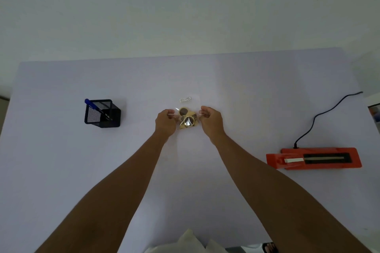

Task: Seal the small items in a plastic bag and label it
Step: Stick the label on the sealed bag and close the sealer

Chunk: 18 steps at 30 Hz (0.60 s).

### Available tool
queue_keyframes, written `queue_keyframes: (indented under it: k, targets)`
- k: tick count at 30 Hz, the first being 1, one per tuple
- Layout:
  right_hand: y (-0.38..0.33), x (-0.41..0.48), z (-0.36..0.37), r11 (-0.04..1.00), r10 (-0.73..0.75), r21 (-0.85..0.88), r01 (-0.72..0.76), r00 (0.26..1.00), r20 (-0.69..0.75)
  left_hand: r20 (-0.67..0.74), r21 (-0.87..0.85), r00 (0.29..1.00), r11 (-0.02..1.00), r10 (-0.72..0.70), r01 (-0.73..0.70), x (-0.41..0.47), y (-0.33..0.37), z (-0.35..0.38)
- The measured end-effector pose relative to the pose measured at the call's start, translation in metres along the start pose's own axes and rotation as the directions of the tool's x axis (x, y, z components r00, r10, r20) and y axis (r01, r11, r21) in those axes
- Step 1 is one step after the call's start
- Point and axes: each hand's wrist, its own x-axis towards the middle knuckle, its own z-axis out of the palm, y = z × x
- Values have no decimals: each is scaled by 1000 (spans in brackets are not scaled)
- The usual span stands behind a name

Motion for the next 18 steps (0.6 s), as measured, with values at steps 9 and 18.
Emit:
queue_keyframes:
  k: [9,18]
  targets:
    - [0,-5,2,999,-3,-35,5,1000,30,6,145,998,988,61,-61,-5,4,-1]
    - [-14,-50,-17,992,-126,-12,127,990,65,-63,158,992,983,109,-98,-58,14,-16]
